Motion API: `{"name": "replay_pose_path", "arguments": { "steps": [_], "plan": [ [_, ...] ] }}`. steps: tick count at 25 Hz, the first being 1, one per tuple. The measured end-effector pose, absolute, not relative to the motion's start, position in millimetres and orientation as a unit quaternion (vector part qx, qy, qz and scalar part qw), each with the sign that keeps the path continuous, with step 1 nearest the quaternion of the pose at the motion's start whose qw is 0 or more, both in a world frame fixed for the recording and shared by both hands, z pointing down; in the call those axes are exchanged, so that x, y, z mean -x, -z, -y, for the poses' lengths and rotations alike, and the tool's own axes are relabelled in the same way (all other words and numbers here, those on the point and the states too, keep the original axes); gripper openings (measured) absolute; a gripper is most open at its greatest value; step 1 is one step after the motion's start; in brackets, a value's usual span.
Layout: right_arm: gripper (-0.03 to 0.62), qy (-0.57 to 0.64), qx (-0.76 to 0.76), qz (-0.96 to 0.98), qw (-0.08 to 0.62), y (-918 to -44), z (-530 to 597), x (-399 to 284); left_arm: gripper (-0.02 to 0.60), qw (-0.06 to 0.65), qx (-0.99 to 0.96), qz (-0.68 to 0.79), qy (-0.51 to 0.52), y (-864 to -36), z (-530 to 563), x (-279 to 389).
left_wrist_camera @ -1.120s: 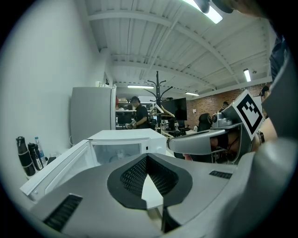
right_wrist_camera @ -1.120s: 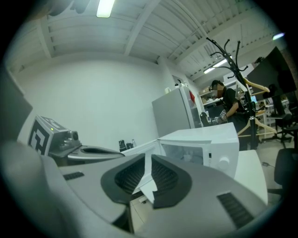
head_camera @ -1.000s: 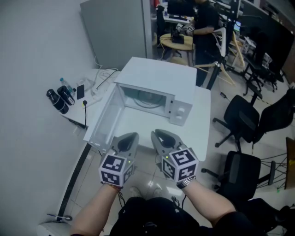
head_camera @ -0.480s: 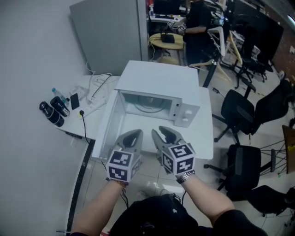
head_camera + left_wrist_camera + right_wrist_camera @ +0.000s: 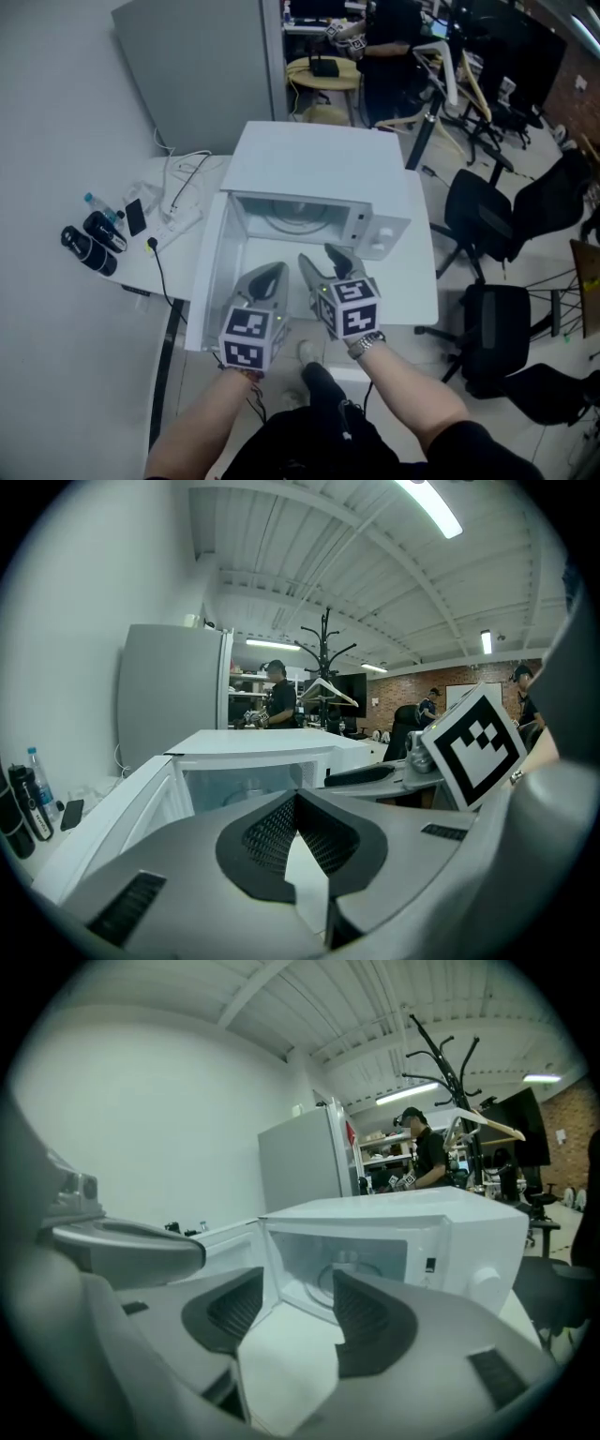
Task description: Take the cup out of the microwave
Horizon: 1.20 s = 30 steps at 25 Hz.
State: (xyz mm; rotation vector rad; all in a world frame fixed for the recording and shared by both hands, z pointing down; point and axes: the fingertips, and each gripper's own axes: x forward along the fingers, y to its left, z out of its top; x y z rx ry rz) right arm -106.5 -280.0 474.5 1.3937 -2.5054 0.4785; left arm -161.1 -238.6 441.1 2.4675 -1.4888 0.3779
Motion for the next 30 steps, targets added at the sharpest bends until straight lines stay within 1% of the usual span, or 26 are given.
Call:
{"name": "replay_pose_path", "arguments": {
  "steps": [3, 15, 22, 30],
  "plan": [
    [0.282, -0.166, -0.478, 0.853, 0.127, -496.1, 306.8, 112.2, -0.006, 0.121, -0.837, 0.516, -0.134, -450.8, 256.7, 165.9],
    [0.327, -0.168, -0.494, 0.838, 0.161, -562.2, 409.1, 123.1, -0.005, 0.163, -0.81, 0.54, -0.159, -495.4, 332.1, 179.6],
    [0.399, -0.176, -0.51, 0.824, 0.174, -591.8, 445.6, 129.0, -0.005, 0.178, -0.803, 0.545, -0.163, -506.9, 353.5, 186.9],
    [0.403, -0.171, -0.519, 0.816, 0.191, -609.4, 474.6, 136.9, -0.005, 0.185, -0.799, 0.548, -0.165, -513.5, 367.3, 194.4]
  ]
}}
